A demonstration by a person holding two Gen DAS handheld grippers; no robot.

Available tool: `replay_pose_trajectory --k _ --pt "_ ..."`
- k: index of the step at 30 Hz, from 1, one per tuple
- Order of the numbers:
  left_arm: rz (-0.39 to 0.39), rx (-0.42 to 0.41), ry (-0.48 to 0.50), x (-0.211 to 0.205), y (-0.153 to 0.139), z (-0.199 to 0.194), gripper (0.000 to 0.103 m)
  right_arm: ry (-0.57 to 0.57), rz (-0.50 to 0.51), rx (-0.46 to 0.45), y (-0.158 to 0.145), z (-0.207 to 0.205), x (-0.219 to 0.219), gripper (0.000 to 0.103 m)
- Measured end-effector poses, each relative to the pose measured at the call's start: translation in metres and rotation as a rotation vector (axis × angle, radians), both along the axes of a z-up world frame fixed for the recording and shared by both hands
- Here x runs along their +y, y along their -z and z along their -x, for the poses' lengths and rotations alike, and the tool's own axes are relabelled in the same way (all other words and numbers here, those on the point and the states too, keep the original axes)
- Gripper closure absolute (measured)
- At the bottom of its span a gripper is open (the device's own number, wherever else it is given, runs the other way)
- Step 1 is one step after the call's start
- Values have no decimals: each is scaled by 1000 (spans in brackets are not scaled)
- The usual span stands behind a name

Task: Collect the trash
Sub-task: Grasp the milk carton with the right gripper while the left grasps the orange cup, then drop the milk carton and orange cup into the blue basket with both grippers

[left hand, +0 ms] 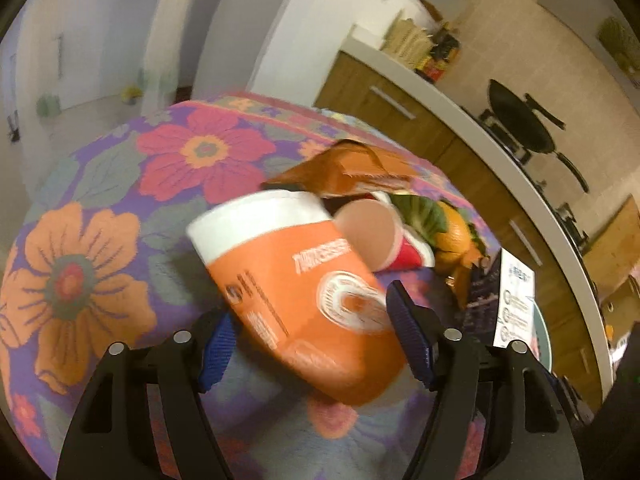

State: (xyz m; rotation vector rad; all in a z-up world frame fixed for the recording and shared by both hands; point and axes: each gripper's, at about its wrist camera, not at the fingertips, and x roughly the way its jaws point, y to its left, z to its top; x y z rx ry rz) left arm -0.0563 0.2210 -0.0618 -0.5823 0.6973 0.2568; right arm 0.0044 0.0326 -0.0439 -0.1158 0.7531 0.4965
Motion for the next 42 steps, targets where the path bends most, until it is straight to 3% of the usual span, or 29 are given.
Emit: replay_pose_trajectory --k 2,4,9,12,19,25,35,42 --pt "-28 -4 25 -10 -4 -3 49 6 -22 11 -1 -2 -6 22" --pt "-52 -13 41 -18 -8 -5 56 3 -33 28 -1 -4 -10 40" --pt "-85 -26 43 -26 -15 -6 71 -6 -44 37 -2 -6 -22 49" --pt "-92 -40 29 -26 -20 0 79 -13 -61 37 -4 -6 -33 50" --pt "-87 -45 -7 -28 -26 15 82 -27 -102 13 -14 -4 -59 51" --pt "-106 -174 -1 -41 -52 42 83 -17 -162 -48 -33 -2 -84 51" --pt "-146 -235 96 -80 -84 30 83 48 -215 -86 -46 -15 -125 51" --pt "-201 -260 226 -134 -110 -6 83 165 -265 -78 -45 -38 -184 51"
